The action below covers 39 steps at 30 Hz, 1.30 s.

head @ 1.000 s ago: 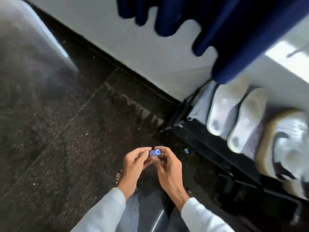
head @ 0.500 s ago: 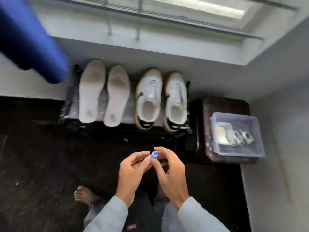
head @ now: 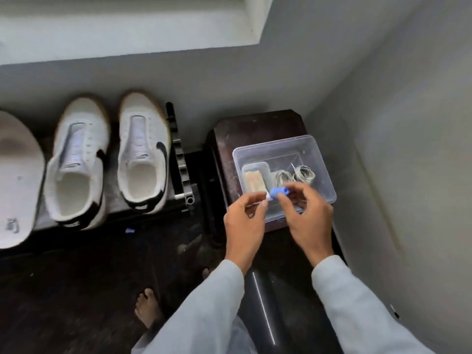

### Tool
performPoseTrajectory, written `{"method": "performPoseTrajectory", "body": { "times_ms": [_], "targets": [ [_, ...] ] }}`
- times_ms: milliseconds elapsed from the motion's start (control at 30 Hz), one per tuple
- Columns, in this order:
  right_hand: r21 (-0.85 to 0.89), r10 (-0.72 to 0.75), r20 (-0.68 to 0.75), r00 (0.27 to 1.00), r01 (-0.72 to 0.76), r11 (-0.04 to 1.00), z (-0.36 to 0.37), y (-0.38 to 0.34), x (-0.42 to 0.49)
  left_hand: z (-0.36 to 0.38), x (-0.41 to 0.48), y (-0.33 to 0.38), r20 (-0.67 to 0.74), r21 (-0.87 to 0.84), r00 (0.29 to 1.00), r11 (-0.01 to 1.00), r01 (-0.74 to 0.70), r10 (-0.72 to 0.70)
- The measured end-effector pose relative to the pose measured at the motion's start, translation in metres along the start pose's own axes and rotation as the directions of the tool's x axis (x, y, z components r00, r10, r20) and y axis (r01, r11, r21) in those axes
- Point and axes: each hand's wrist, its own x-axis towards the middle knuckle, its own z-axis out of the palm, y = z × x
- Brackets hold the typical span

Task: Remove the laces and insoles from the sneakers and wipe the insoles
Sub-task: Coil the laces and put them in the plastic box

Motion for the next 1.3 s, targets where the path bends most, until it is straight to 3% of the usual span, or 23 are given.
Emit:
{"method": "performPoseTrajectory", "body": {
  "times_ms": [333,700,833,900,1000,1133,1300],
  "targets": [
    [-0.222,0.024,0.005,1.0,-0.022,0.975,0.036,0.075,0.126,0.028,0.062,-0.015,-0.024,0.155,0.995,0.984,-0.089,0.094],
    [-0.326,0.109,0.11,0.988,-0.067,0.943,0.061,0.095,0.142,0.006,0.049,-0.036,-0.056,0.172,0.997,0.984,-0.042,0.052],
    [-0.36,0.025,0.106,0.994,0.015,0.933,0.057,0.086,0.123,-0.006,0.04,-0.038,-0.085,0.147,0.994,0.987,-0.06,0.073],
    [-0.321,-0.083,0.137,0.987,0.124,0.939,0.054,0.069,0.097,-0.015,0.029,-0.042,-0.139,0.142,0.986,0.987,-0.069,0.089],
    [-0.28,-0.275,0.275,0.921,0.351,0.894,0.053,0.037,0.04,-0.036,0.005,-0.057,-0.258,0.23,0.953,0.968,-0.101,0.161],
    [-0.208,-0.432,0.465,0.772,0.57,0.795,0.077,0.013,-0.035,-0.075,-0.03,-0.088,-0.329,0.42,0.903,0.9,-0.121,0.275],
    [-0.237,-0.402,0.695,0.596,0.718,0.655,0.138,0.021,-0.098,-0.136,-0.068,-0.142,-0.329,0.526,0.93,0.85,0.036,0.164]
  ]
}}
